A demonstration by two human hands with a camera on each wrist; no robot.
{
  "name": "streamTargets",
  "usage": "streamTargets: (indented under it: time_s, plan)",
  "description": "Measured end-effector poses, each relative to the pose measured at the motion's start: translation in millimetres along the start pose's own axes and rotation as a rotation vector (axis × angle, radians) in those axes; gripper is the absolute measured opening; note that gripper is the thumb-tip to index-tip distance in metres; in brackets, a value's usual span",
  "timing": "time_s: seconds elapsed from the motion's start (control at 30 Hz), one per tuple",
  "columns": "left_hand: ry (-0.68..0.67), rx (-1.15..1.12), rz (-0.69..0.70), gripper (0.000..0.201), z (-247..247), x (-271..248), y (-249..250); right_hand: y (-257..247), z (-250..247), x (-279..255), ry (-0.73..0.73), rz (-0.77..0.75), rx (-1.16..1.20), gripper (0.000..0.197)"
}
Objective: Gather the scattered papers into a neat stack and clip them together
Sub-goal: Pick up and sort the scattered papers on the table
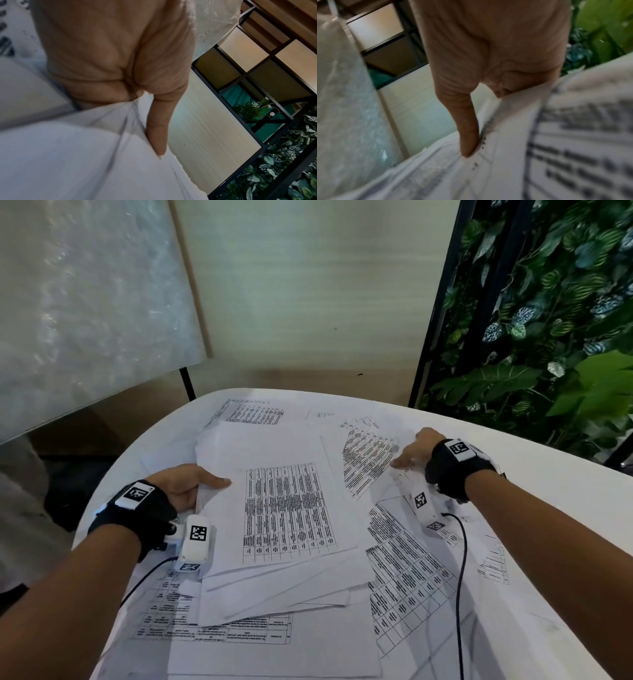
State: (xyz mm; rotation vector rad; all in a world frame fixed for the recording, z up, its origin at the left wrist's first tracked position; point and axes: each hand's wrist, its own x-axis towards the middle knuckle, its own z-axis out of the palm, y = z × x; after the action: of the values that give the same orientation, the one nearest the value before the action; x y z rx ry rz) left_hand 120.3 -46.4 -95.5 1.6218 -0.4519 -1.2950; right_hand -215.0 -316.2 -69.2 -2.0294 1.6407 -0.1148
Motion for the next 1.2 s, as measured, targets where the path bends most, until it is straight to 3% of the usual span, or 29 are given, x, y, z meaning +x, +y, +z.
streamTargets:
  time_s: [0.13,0.23,0.27,0.37,0.5,0.57,0.7,0.8,0.93,1.07,1.1,1.17,1.2]
  plan:
    - [0.002,-0.015,-0.012,0.048,1.3,-1.3,1.3,-9.5,-15.8,-4.4,0.090,-0.123,0.149,0.068]
    - [0.004,-0.008,-0.017,0.055,1.0,-2.0,1.2,-17.5,-55.5,-22.7,0.239,-0.241,0.073,0.022]
    - [0.002,-0.003,-0.021,0.054,1.6,-2.6,1.7,-18.1,-70.1,-28.2,0.286,-0.277,0.056,0.029]
    - [0.016,0.012,-0.025,0.051,1.2,-2.8,2.1,-26.2,-113.8,-61.6,0.433,-0.381,0.081,0.019]
    - [0.015,0.025,-0.041,0.032,1.6,-3.7,3.3,-30.2,-167.9,-96.5,0.607,-0.491,0.300,0.054]
    - [0.035,0.043,-0.048,0.036,1.1,-3.7,2.7,-32.0,-175.9,-103.6,0.599,-0.513,0.529,0.051]
    - [0.062,0.056,-0.052,0.051,-0.3,-5.5,2.5,-35.9,-154.5,-98.2,0.314,-0.521,0.894,0.051]
    - [0.074,0.045,-0.066,0.046,-2.0,-4.5,1.9,-37.7,-102.4,-80.5,0.136,-0.450,0.968,0.011]
    - [0.099,-0.148,-0.046,0.034,-0.8,0.8,2.0,-39.8,-24.7,-80.9,-0.076,-0.389,0.873,0.022]
    - [0.046,-0.282,0.055,0.044,-0.2,-0.1,4.9,-37.5,27.8,-68.5,-0.168,-0.398,0.583,0.031]
    - [0.031,-0.289,0.055,0.044,-0.4,-1.5,5.3,-39.0,37.5,-62.2,-0.159,-0.406,0.520,0.033]
    - [0.006,-0.241,0.029,0.040,-0.6,-1.8,4.3,-47.6,45.0,-56.4,-0.084,-0.413,0.179,0.012]
    - [0.014,-0.191,0.005,0.040,-1.1,-1.3,2.8,-51.5,43.9,-55.0,-0.005,-0.404,0.008,0.023]
